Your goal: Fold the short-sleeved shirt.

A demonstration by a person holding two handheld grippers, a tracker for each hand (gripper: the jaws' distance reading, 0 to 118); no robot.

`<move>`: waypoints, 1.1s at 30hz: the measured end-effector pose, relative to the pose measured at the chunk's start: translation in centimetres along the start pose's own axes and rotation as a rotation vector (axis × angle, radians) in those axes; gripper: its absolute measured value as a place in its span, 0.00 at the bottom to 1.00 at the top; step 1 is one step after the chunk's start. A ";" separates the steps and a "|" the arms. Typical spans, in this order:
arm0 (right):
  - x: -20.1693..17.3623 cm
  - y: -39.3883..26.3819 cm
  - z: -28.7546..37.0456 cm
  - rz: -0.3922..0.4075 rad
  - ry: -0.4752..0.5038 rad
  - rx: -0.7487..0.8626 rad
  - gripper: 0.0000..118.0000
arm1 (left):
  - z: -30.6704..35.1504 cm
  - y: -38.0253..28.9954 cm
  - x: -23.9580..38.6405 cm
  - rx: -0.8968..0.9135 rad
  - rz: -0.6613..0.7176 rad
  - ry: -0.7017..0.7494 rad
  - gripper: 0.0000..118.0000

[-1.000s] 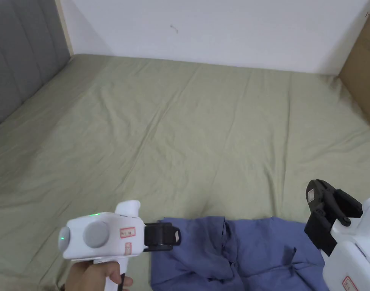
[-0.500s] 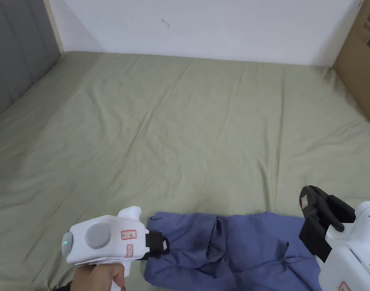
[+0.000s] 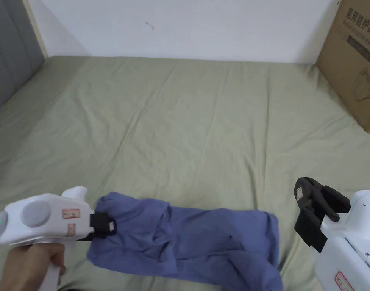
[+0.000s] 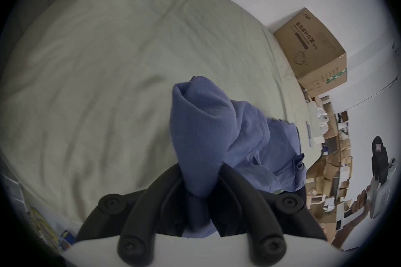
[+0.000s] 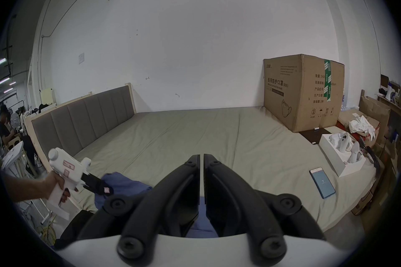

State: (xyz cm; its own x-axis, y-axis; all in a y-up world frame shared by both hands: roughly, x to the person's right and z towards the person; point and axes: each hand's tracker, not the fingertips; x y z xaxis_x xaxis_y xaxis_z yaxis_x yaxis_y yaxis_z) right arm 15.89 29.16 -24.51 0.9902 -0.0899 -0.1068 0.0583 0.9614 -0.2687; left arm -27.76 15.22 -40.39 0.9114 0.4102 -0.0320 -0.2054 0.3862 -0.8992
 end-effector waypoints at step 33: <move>3.7 -0.6 1.3 -0.078 -0.071 -0.014 0.03 | -11.7 -7.1 29.4 -0.192 -0.519 -0.027 0.54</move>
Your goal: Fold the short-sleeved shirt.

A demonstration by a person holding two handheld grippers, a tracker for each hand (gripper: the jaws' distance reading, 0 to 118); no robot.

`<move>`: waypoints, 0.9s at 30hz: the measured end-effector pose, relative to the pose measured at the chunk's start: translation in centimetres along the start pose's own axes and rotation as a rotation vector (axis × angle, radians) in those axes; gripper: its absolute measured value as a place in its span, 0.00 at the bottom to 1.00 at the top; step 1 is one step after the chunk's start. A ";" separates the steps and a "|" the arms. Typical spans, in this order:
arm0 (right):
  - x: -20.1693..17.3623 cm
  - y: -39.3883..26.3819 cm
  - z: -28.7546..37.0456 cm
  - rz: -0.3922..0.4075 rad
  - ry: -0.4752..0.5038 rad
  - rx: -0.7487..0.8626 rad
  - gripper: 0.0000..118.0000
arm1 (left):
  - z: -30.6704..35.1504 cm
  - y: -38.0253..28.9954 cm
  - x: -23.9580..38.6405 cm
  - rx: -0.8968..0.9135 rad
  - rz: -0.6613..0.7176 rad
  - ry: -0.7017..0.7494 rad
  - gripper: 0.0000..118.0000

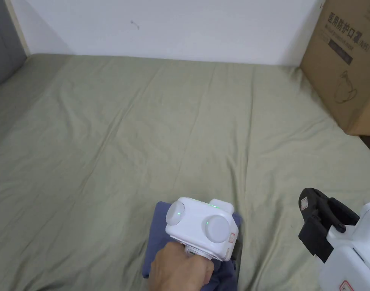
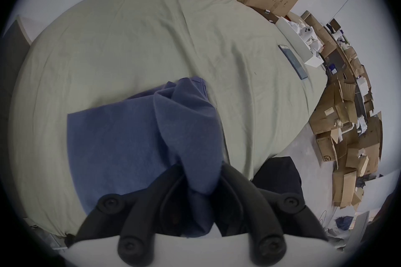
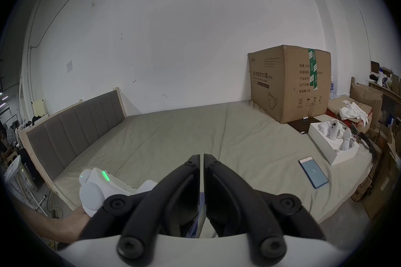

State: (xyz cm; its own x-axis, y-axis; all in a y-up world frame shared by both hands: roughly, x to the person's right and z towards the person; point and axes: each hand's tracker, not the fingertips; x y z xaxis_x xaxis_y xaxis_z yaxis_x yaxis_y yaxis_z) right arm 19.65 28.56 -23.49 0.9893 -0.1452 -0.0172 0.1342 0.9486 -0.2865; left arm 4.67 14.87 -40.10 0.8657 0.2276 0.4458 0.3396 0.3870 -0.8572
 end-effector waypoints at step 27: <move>2.3 -0.4 -0.2 -0.092 -0.015 -0.025 0.03 | -2.8 -8.6 3.4 0.501 -0.388 0.241 0.04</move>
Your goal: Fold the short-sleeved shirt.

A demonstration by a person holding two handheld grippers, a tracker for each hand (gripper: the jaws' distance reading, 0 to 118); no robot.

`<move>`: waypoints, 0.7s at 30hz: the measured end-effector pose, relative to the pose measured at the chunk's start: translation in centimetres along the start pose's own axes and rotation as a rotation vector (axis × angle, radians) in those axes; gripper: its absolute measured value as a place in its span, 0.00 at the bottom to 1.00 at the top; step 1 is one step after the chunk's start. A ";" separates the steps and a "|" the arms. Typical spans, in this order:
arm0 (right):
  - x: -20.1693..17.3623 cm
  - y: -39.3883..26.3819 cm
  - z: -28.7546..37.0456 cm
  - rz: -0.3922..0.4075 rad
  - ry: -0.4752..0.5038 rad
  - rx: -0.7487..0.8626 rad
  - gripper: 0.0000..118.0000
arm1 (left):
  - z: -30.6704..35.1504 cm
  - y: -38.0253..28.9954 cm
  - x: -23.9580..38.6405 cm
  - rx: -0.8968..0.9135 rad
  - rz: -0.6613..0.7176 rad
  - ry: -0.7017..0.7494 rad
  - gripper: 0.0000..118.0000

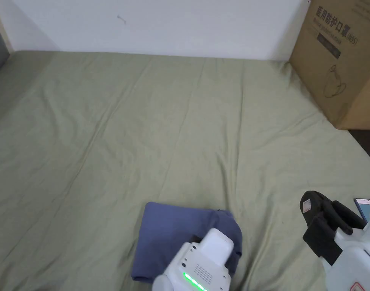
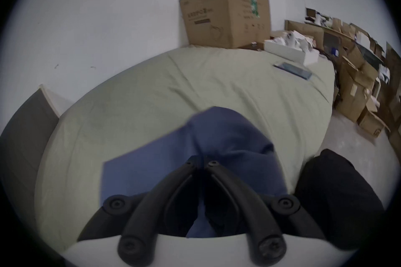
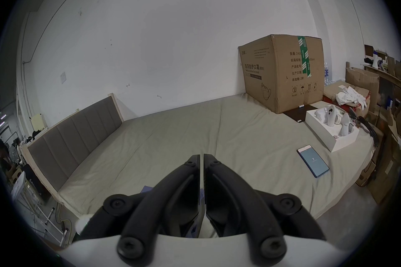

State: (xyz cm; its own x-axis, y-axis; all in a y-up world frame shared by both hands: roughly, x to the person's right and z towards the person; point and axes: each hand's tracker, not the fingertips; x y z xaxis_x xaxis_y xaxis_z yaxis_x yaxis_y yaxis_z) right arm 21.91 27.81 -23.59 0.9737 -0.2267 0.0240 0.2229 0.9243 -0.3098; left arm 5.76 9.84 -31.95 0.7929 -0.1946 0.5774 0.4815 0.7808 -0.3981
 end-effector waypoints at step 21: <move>-4.8 -8.1 -13.2 0.232 0.332 -0.565 0.03 | 11.1 -3.9 -18.5 -0.015 0.825 -0.094 0.06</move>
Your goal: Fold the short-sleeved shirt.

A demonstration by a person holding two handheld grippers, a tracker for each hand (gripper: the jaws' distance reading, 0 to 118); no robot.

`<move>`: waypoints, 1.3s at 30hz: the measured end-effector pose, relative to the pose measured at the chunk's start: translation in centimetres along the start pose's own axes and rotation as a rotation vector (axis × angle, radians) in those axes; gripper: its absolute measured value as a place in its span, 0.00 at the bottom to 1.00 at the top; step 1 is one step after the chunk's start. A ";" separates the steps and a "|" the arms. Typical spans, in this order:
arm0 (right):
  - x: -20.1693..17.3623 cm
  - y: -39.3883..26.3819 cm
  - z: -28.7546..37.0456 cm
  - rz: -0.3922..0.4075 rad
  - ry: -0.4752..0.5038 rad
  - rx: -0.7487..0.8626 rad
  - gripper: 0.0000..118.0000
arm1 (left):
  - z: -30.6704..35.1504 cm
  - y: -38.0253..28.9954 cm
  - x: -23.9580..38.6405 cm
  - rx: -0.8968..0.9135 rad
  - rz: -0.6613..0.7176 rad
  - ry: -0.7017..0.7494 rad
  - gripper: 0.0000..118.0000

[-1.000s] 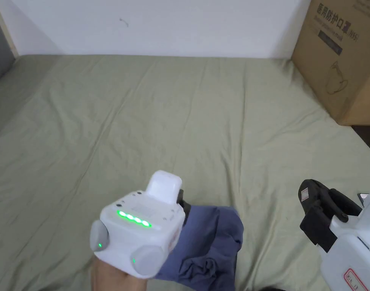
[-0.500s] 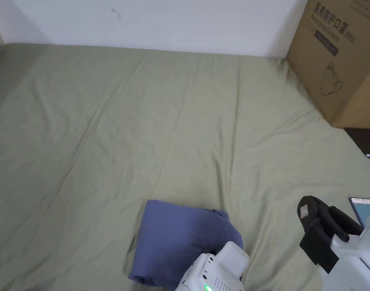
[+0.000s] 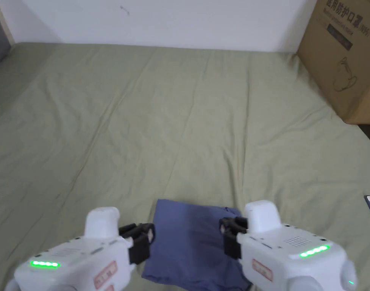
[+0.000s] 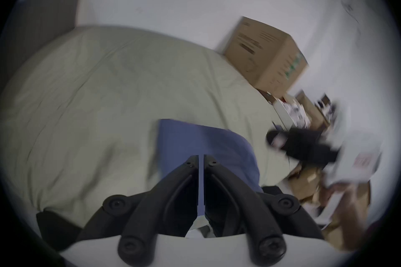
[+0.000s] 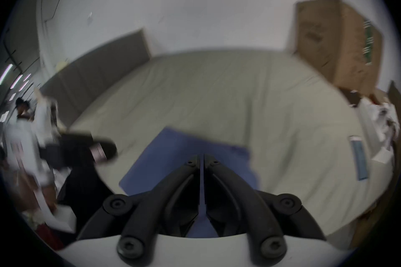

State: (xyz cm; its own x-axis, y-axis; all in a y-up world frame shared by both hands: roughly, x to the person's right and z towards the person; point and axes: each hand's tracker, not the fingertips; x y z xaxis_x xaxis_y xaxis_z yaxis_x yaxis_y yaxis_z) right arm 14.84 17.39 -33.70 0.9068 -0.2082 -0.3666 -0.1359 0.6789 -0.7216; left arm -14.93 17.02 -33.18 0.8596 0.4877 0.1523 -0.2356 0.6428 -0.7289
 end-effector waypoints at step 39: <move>2.0 0.3 -3.8 -0.050 0.075 -0.057 0.02 | -10.2 5.3 -12.7 -0.517 0.345 -0.357 0.16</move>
State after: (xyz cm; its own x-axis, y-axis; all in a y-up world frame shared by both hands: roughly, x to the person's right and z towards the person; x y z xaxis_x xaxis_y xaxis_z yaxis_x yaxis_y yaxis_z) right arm 15.05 14.53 -36.89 0.8808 -0.2943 -0.3710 -0.1158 0.6258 -0.7713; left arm -22.42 8.18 -45.78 0.5531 0.8331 0.0004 -0.1467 0.0978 -0.9843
